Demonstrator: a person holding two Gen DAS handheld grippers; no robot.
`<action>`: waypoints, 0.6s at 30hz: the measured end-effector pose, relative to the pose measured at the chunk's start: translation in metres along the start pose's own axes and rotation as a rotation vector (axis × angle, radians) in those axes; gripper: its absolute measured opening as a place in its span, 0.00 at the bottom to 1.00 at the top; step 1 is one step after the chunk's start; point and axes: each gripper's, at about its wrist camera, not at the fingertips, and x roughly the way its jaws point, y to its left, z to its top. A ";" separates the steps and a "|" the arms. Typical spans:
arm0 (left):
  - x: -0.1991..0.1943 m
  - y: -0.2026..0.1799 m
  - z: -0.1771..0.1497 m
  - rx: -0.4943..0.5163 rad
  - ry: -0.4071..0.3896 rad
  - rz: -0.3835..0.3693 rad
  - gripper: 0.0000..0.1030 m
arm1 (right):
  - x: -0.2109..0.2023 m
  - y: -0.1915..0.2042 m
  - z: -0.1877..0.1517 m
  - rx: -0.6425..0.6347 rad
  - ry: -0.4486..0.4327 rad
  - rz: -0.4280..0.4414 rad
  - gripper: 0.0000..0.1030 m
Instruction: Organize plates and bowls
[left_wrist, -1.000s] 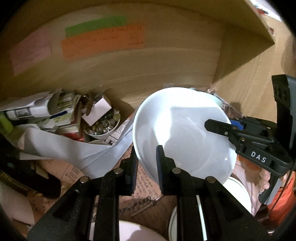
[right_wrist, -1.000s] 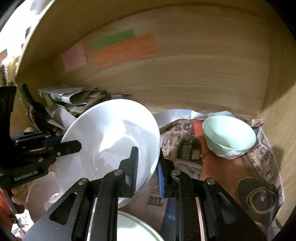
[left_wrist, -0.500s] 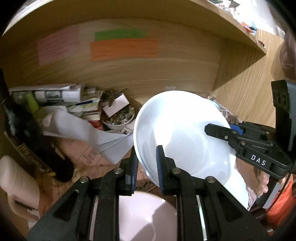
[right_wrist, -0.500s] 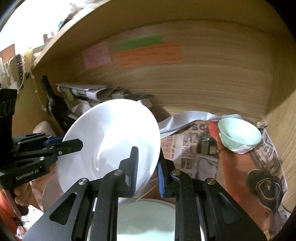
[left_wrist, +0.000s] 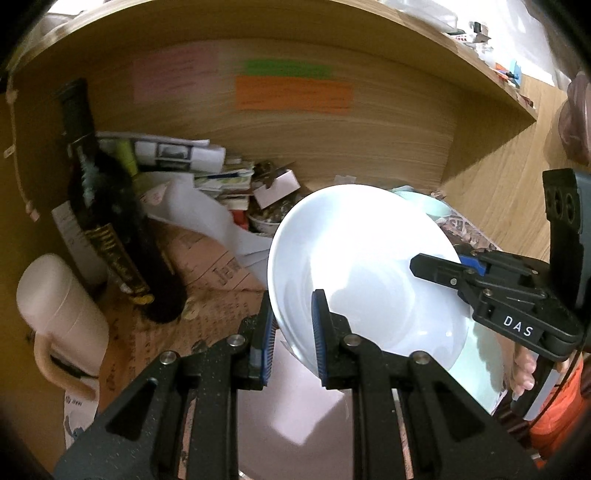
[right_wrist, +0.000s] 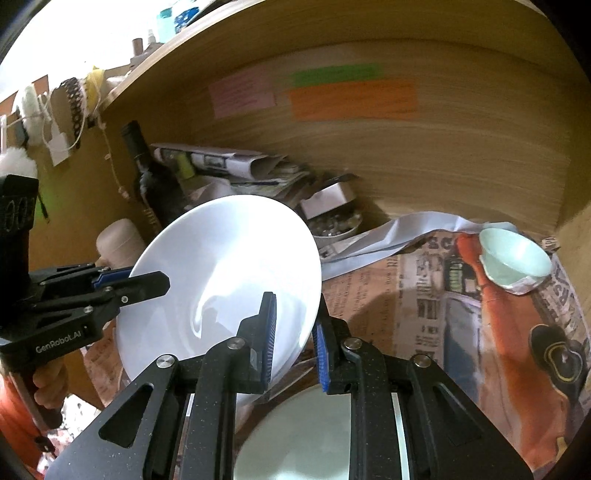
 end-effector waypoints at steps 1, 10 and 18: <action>-0.002 0.002 -0.003 -0.005 0.000 0.004 0.18 | 0.001 0.003 -0.001 -0.004 0.003 0.005 0.18; -0.017 0.018 -0.023 -0.036 0.000 0.025 0.18 | 0.009 0.022 -0.012 -0.021 0.037 0.040 0.18; -0.015 0.028 -0.043 -0.055 0.030 0.039 0.18 | 0.021 0.031 -0.026 -0.019 0.092 0.063 0.18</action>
